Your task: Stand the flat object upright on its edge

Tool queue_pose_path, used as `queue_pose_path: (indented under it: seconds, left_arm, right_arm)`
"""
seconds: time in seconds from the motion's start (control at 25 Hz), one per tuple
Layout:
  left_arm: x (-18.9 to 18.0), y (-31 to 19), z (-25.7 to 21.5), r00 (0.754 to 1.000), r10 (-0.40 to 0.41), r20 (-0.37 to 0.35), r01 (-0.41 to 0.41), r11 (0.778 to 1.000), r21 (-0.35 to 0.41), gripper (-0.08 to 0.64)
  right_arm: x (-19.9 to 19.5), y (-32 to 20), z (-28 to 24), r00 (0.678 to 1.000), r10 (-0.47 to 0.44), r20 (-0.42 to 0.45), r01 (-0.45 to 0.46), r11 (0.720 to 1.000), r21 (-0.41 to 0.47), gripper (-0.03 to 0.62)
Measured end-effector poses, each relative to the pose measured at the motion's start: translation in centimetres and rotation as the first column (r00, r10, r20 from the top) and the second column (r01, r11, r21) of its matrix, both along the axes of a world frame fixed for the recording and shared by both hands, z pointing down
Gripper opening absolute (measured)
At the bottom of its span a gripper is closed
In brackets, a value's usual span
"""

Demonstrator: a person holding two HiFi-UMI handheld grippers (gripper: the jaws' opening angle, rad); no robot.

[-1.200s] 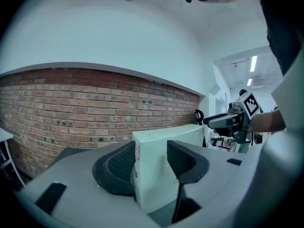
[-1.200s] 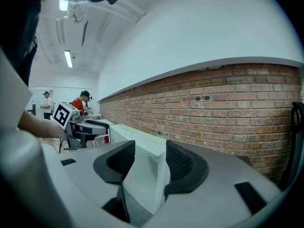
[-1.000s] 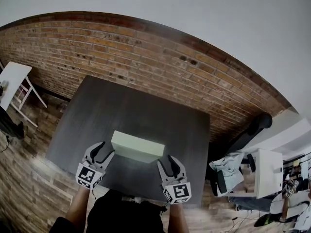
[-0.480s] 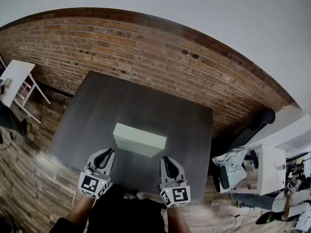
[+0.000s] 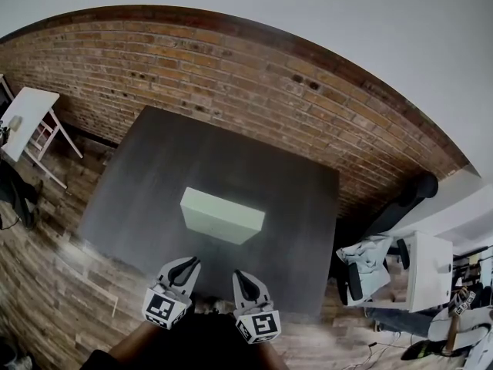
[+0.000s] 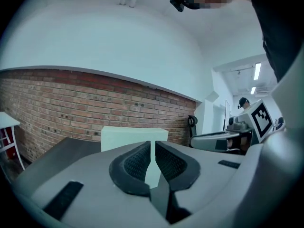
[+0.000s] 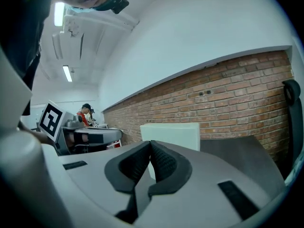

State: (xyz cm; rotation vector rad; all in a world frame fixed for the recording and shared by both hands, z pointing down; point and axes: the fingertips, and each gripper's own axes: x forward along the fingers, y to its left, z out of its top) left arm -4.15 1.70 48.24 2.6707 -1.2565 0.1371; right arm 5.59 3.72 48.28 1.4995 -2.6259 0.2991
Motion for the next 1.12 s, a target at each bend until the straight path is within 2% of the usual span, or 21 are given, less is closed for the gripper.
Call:
queue_pose_path:
  seconds: [0.16, 0.6, 1.12]
  left_arm:
    - [0.7, 0.5, 0.4, 1.0, 0.009, 0.008, -0.009, 1.0, -0.004, 0.055]
    - [-0.3, 0.5, -0.1, 0.999, -0.051, 0.007, 0.051, 0.998, 0.035, 0.055]
    - [-0.5, 1.0, 0.0, 0.999, -0.049, 0.008, 0.049, 0.998, 0.03, 0.055]
  right_arm:
    - [-0.3, 0.8, 0.6, 1.0, -0.006, 0.021, 0.007, 1.0, -0.014, 0.025]
    - [0.3, 0.6, -0.2, 0.999, 0.032, -0.006, -0.032, 0.999, 0.015, 0.025]
    - [-0.3, 0.7, -0.5, 0.999, 0.027, -0.021, -0.026, 0.999, 0.032, 0.025]
